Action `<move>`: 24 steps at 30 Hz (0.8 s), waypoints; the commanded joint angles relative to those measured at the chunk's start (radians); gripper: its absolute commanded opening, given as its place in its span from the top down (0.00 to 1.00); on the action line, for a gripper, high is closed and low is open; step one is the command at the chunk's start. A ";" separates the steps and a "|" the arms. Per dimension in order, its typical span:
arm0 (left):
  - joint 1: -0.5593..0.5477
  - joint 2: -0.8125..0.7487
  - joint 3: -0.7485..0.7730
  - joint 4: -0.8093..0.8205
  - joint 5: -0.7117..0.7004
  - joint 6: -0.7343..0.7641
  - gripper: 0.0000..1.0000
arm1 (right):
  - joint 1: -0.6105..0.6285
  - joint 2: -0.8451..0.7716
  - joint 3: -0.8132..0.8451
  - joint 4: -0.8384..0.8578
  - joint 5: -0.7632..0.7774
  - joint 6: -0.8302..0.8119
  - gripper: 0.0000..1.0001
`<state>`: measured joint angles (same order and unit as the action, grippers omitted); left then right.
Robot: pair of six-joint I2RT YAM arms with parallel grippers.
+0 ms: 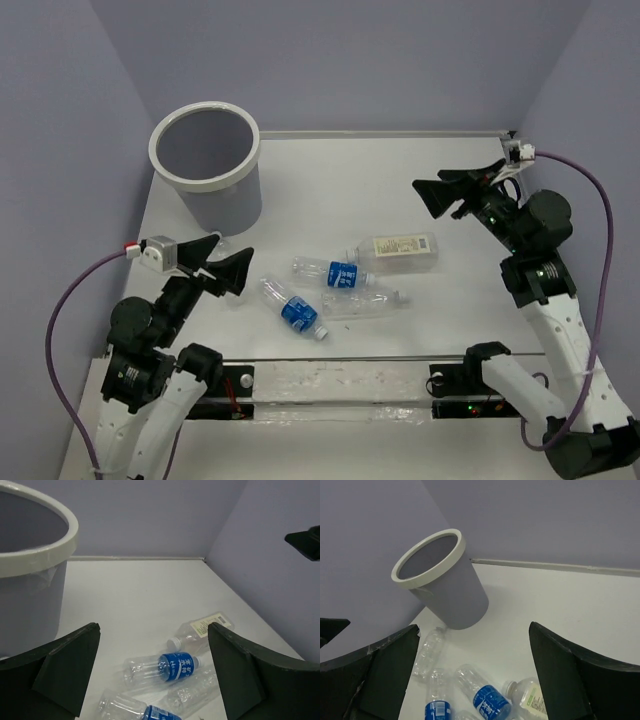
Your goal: Put the plastic bottles in the bin
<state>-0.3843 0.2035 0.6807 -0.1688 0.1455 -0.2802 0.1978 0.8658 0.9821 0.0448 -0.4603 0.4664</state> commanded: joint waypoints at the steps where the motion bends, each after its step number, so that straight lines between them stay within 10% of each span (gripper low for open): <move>1: 0.002 0.115 0.072 -0.086 -0.073 -0.082 0.01 | 0.006 -0.146 -0.057 -0.147 0.098 -0.038 0.04; 15: 0.004 0.516 0.198 -0.579 -0.230 -0.327 0.01 | 0.006 -0.168 -0.181 -0.103 0.034 -0.049 0.05; 24: 0.082 0.694 0.109 -0.477 -0.351 -0.410 0.01 | 0.006 -0.231 -0.266 -0.068 -0.008 -0.041 0.05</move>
<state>-0.3637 0.8486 0.8333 -0.7063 -0.1520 -0.6392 0.1982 0.6613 0.7265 -0.0959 -0.4232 0.4187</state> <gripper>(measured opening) 0.989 0.951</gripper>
